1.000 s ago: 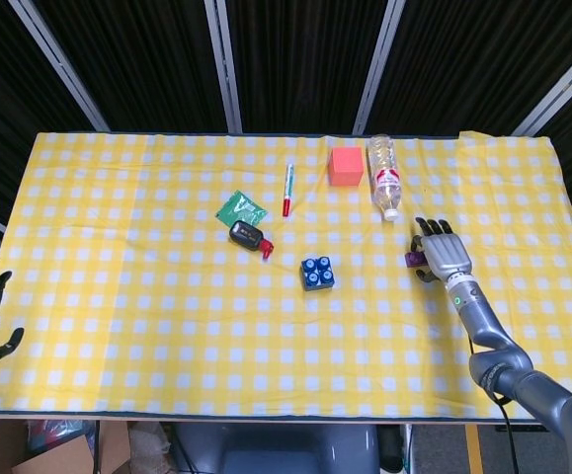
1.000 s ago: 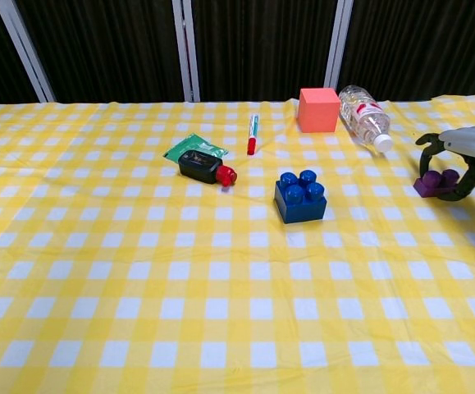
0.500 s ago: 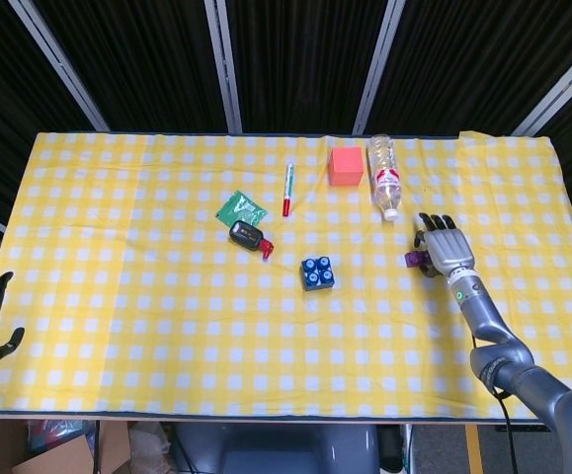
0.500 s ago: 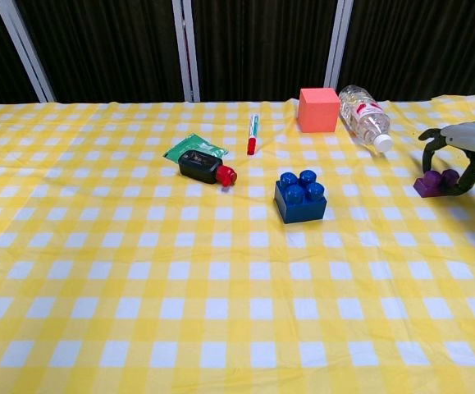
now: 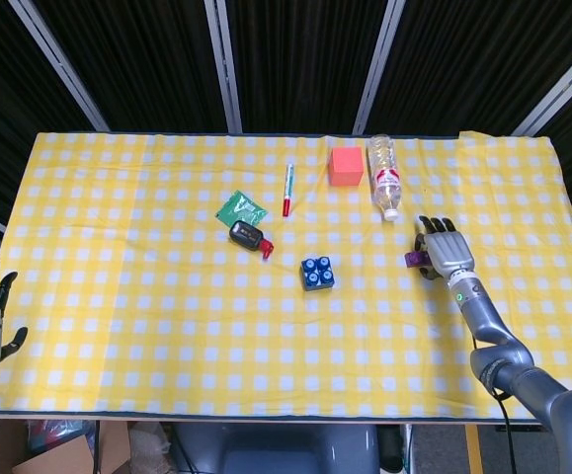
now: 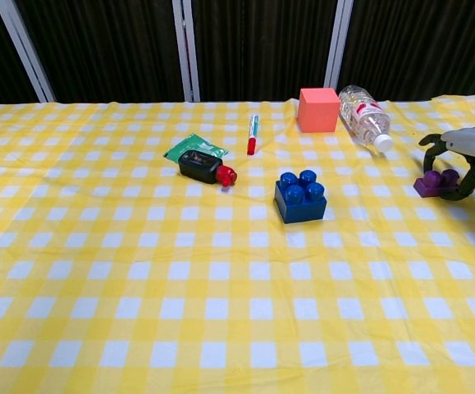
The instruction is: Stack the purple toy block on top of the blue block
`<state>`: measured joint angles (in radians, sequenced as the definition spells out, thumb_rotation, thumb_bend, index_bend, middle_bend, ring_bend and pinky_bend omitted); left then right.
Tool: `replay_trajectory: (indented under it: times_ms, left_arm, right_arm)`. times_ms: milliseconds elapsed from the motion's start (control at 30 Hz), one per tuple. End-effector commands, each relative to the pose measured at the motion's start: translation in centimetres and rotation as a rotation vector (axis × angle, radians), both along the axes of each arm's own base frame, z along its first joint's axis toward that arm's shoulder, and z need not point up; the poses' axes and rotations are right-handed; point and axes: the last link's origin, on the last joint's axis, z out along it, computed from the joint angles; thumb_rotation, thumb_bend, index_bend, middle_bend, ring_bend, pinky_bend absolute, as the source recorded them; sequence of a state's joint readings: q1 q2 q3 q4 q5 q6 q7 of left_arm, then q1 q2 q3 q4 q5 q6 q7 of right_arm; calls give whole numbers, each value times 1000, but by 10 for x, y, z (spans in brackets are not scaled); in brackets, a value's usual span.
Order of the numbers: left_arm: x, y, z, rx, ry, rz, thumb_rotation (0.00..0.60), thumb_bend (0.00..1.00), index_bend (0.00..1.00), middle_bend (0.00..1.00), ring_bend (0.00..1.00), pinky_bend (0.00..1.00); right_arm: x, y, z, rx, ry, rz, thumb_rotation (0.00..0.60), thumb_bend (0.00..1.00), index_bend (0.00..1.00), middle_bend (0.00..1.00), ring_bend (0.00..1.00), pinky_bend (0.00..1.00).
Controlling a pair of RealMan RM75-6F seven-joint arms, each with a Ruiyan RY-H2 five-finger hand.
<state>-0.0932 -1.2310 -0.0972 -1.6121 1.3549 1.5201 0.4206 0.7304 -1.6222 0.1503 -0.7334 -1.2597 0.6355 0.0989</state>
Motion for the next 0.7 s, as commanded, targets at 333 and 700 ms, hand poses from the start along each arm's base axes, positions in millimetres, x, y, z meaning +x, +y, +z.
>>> replay_trajectory:
  times_ms: [333, 700]
  left_arm:
    - [0, 0, -1, -7, -5, 0, 600, 271, 144, 6, 0, 120]
    - [1, 1, -2, -15, -21, -7, 600, 271, 142, 6, 0, 120]
  right_arm:
    - [5, -2, 0, 0, -4, 18, 600, 357, 502, 0, 0, 0]
    - [18, 0, 6, 1, 15, 60, 600, 406, 528, 0, 0, 0]
